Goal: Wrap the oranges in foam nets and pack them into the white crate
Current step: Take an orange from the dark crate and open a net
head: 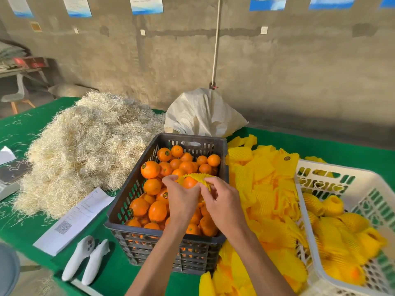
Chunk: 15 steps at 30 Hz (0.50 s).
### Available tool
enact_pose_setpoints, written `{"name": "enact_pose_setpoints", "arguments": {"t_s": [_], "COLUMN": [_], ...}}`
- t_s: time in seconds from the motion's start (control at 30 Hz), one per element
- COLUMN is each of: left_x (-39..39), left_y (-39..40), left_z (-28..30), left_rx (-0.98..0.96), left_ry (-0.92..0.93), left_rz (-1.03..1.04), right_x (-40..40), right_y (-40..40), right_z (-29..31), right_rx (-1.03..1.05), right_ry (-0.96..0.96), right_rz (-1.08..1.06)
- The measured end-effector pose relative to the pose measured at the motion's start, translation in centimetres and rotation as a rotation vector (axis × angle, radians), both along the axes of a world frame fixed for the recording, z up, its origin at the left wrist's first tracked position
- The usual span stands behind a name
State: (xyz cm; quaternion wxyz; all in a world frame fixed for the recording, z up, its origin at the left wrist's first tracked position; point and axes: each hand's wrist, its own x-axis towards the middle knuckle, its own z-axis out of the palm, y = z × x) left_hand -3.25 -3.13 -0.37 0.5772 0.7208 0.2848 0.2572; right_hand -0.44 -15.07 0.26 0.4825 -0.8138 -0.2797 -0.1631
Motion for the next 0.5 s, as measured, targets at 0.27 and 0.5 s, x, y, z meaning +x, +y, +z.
{"name": "enact_pose_setpoints", "arguments": {"t_s": [0.27, 0.5], "left_x": [2.4, 5.3], "left_y": [-6.3, -13.7], "left_z": [1.8, 1.4], "left_rx": [-0.526, -0.518], "left_ry": [0.075, 0.001], "left_rz": [-0.486, -0.653], "right_x": [0.7, 2.2], "right_y": [-6.0, -14.3], "right_z": [-0.3, -1.2], "right_rx": [0.034, 0.117], "right_ry": [-0.071, 0.276], "right_rz": [-0.22, -0.402]}}
